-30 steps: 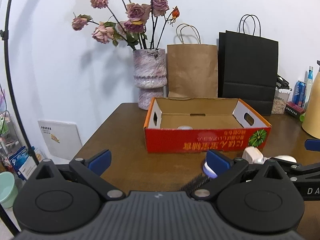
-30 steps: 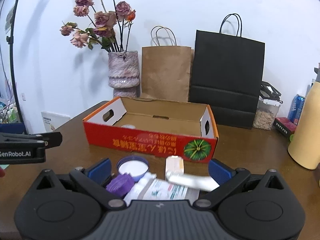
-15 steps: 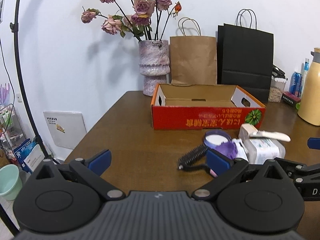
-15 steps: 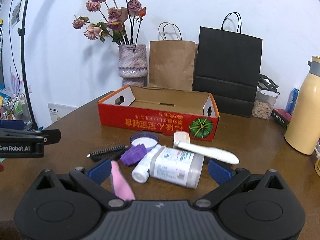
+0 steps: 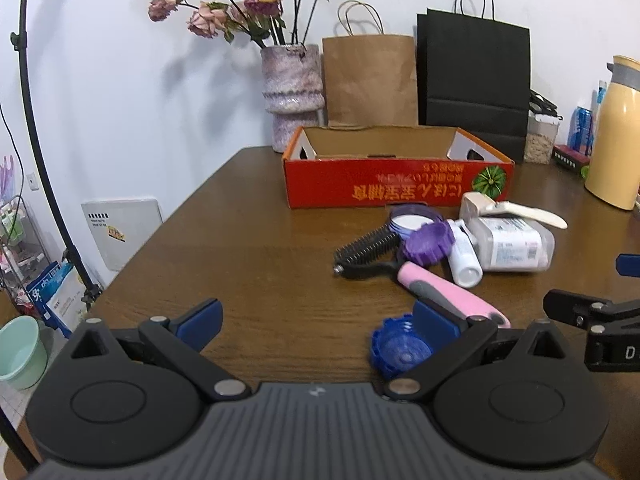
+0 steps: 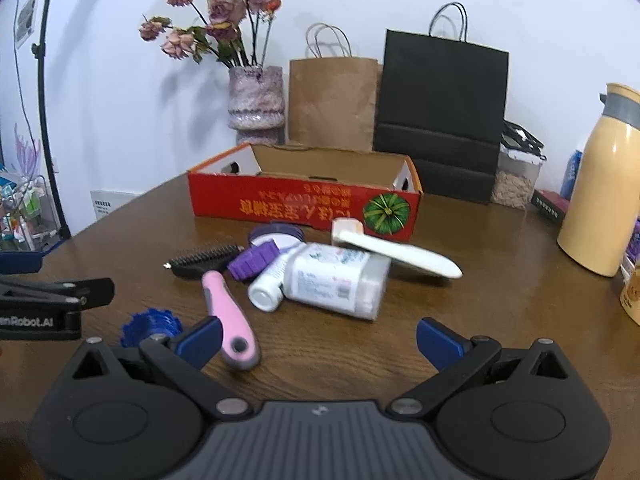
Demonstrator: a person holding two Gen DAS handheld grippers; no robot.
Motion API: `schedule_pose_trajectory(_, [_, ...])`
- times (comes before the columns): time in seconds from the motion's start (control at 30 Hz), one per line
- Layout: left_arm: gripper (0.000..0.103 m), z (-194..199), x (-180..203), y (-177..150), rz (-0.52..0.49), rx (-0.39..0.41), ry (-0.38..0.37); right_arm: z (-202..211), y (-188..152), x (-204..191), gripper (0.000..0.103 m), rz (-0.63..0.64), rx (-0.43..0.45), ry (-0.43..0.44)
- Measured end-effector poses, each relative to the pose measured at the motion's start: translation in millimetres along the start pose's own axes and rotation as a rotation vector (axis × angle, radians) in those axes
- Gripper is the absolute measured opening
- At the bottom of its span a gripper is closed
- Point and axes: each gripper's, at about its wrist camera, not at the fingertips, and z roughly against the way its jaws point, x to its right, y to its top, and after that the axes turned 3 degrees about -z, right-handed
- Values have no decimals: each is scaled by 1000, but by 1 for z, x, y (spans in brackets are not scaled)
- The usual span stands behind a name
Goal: Organize rigid objects
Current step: 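Withdraw both tools from the box back toward the table items, then close the left tool on the blue bottle cap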
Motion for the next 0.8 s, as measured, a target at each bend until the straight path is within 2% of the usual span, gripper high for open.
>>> schedule_pose_trajectory(0.7, [103, -32, 40, -14, -74, -73, -49, -22, -11, 31, 103, -62, -34, -17])
schedule_pose_trajectory(0.77, [100, -35, 43, -15, -81, -80, -47, -23, -12, 30, 103, -62, -36, -18])
schedule_pose_trajectory(0.8, [95, -38, 45, -15, -85, -86, -45, -24, -12, 30, 103, -63, -37, -19])
